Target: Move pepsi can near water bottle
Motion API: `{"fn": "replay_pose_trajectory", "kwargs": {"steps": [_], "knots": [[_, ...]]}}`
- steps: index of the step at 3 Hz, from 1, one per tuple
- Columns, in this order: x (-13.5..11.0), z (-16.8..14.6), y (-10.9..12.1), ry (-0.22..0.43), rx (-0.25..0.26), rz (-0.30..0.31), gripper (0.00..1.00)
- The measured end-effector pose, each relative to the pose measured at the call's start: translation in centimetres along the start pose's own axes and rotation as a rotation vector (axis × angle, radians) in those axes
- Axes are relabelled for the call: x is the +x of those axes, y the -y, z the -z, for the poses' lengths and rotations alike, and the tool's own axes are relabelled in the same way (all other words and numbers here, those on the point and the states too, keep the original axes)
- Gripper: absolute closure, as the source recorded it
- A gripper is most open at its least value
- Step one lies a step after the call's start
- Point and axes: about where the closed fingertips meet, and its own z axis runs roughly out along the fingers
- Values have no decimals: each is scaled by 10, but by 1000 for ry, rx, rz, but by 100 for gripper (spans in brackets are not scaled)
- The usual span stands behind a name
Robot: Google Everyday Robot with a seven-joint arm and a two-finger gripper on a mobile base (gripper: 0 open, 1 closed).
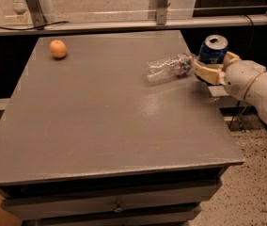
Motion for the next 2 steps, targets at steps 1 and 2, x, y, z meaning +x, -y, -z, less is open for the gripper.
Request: {"fn": "replay_pose_trajectory", "kwargs": {"steps": [1, 2], "knots": [[10, -14, 1, -10, -10, -10, 100], [22, -19, 4, -22, -3, -23, 100]]}}
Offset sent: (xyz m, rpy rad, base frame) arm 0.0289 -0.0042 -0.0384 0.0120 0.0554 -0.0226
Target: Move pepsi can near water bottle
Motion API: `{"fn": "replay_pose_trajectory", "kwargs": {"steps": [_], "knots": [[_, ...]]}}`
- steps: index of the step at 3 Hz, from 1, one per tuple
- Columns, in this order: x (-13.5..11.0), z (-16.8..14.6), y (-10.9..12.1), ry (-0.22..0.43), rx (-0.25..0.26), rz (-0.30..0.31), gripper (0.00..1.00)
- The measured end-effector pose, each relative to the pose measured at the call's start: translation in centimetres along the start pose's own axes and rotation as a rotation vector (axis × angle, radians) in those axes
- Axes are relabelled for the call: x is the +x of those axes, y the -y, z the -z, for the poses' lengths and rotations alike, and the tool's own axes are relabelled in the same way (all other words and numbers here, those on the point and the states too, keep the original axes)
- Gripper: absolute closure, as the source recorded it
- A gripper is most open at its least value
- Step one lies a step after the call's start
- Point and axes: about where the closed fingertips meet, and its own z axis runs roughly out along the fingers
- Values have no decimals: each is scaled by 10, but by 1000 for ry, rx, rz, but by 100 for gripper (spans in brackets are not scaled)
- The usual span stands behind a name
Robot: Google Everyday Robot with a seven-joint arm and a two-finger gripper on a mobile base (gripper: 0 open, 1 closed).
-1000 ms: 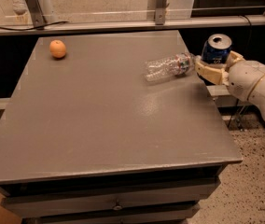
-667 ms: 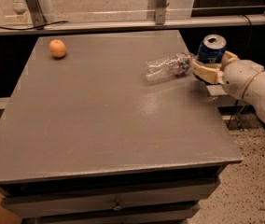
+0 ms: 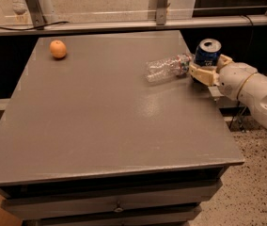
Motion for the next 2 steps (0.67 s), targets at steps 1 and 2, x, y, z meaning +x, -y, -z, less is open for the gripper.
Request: {"fn": "replay_pose_trajectory", "kwargs": {"steps": [1, 2], "knots": [[13, -4, 2, -6, 11, -24, 100], [18, -12, -1, -7, 6, -35, 100]]}}
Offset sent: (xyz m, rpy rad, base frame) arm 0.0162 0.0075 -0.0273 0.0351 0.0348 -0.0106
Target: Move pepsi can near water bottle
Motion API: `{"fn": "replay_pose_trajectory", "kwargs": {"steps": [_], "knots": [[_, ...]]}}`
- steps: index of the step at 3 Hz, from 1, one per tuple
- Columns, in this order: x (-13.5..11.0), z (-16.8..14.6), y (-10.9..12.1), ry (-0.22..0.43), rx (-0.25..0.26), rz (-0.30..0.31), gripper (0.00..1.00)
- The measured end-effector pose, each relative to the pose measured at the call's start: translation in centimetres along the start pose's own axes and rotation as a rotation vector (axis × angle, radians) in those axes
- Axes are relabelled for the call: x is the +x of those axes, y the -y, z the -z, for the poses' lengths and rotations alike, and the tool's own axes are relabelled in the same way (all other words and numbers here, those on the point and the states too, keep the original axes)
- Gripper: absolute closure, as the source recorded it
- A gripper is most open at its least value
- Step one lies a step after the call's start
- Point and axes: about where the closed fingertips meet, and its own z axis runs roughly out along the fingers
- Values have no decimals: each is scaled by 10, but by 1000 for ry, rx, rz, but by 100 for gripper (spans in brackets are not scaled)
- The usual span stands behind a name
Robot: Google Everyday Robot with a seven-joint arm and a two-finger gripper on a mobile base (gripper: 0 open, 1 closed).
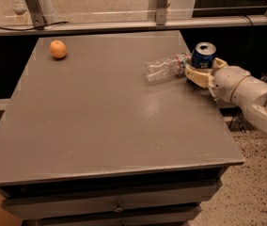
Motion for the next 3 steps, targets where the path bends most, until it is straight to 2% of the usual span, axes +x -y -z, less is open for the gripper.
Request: {"fn": "replay_pose_trajectory", "kwargs": {"steps": [1, 2, 3], "knots": [[5, -4, -3, -6, -3, -11, 100], [4, -3, -3, -6, -3, -11, 83], [4, -3, -3, -6, -3, -11, 60]]}}
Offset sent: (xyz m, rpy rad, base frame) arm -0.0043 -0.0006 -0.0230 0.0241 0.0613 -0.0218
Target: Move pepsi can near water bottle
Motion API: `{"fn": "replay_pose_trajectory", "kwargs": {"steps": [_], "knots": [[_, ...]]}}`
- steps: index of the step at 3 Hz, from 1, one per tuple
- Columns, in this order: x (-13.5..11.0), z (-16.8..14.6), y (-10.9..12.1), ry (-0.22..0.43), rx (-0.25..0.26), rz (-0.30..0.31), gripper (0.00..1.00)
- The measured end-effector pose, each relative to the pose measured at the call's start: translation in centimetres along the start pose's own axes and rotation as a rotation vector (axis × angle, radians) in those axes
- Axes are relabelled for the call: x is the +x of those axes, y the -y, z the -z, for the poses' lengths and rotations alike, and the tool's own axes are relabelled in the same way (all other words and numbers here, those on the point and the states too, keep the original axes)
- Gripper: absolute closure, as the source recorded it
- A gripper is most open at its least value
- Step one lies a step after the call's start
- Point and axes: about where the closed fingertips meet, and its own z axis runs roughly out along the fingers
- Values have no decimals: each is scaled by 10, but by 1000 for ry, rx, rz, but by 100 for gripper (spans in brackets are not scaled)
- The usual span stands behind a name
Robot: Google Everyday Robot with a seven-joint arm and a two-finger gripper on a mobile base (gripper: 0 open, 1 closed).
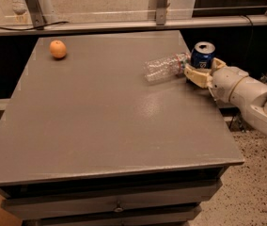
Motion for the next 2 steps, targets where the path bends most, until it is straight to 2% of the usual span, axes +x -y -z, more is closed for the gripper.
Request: {"fn": "replay_pose_trajectory", "kwargs": {"steps": [2], "knots": [[0, 0, 0, 0, 0, 0, 12]]}}
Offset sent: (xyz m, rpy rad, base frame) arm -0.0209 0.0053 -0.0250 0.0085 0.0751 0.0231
